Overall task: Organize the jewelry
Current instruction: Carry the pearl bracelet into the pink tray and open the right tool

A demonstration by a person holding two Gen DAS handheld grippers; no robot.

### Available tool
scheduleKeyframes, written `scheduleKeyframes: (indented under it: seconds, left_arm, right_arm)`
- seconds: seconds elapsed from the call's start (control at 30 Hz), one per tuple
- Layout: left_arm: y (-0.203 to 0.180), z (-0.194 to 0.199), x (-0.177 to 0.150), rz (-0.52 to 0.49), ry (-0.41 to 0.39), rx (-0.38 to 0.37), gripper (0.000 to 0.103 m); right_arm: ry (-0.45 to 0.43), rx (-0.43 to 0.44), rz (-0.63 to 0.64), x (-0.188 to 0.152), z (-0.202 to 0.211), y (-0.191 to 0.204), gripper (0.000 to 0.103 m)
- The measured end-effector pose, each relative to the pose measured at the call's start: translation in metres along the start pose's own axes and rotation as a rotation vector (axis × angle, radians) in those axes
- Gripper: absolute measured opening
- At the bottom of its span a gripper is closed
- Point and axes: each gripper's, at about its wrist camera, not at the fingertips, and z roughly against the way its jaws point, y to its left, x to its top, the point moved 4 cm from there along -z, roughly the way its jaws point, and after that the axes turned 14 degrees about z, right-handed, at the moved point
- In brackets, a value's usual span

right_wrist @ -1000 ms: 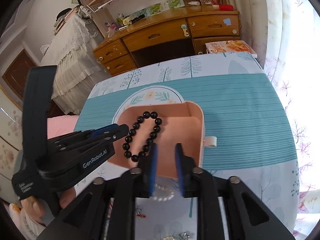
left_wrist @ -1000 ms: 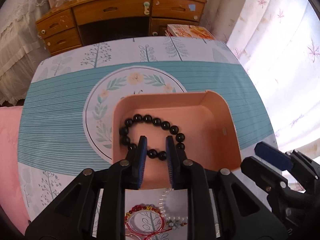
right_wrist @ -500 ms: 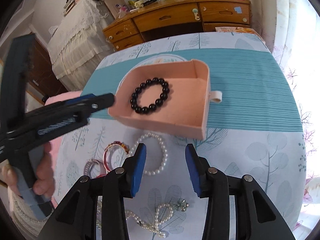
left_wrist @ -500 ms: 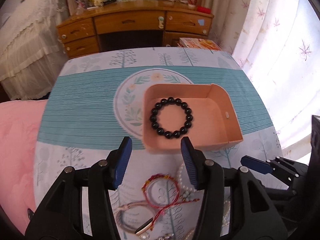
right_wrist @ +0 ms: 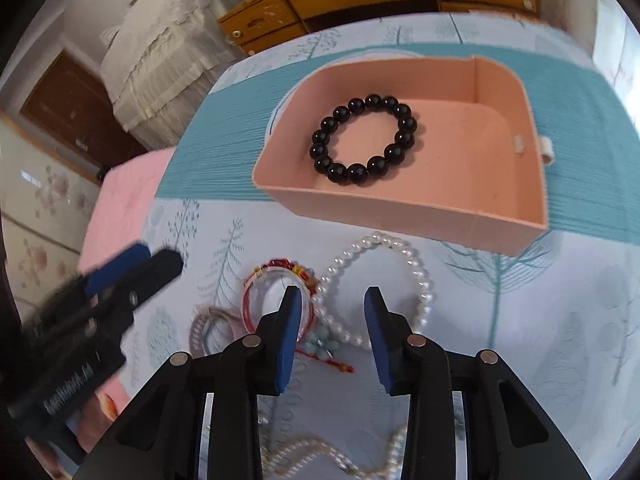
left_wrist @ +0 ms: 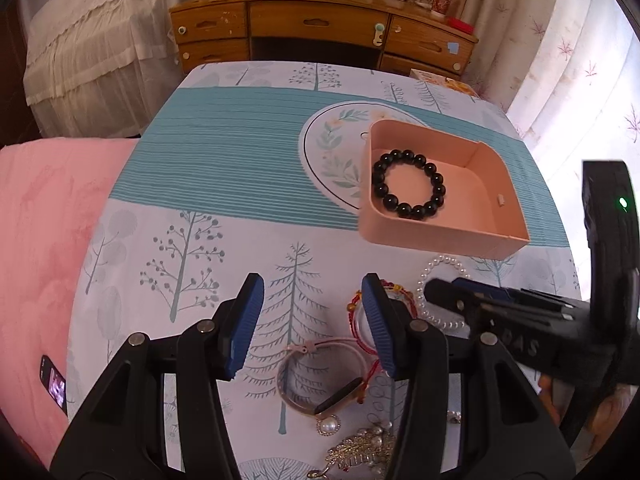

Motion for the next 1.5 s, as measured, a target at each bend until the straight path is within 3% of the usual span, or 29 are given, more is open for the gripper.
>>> scheduleKeyframes:
  seconds: [0.2, 0.53, 0.6, 0.67, 0.8, 0.93, 1.13, 1.33, 1.5]
  left_arm:
    - [0.015, -0.002, 0.000, 0.024, -0.004, -0.012, 0.048]
    - [0.039, -0.010, -0.001, 0.072, 0.020, -0.038, 0.048]
    - [0.043, -0.010, -0.002, 0.078, 0.024, -0.045, 0.048]
    - [0.047, -0.010, -0.003, 0.082, 0.024, -0.053, 0.048]
    - [0.055, -0.009, -0.005, 0.088, 0.013, -0.047, 0.048]
    - [0.062, -0.008, -0.004, 0.096, 0.007, -0.044, 0.048]
    - [0.059, 0.000, -0.002, 0.092, -0.017, -0.051, 0.048]
    - [0.041, 0.010, -0.006, 0.050, -0.038, -0.054, 0.048]
    - [0.028, 0.015, -0.011, 0.022, -0.046, -0.053, 0.048]
  right_arm:
    - [0.067, -0.085, -0.037, 0.015, -0.026, 0.006, 0.025]
    - [0.156, -0.366, 0.172, 0.026, -0.044, 0.042, 0.019]
    - [0.161, -0.392, 0.199, 0.026, -0.045, 0.047, 0.017]
    - [0.171, -0.405, 0.206, 0.025, -0.045, 0.052, 0.009]
    - [0.174, -0.405, 0.204, 0.025, -0.039, 0.057, 0.007]
    - [0.116, -0.371, 0.179, 0.025, -0.014, 0.062, 0.007]
    - [-0.026, -0.299, 0.163, 0.030, 0.055, 0.075, 0.007]
    - [-0.223, -0.273, 0.155, 0.044, 0.142, 0.082, 0.007]
    - [-0.335, -0.281, 0.148, 0.067, 0.186, 0.085, 0.007]
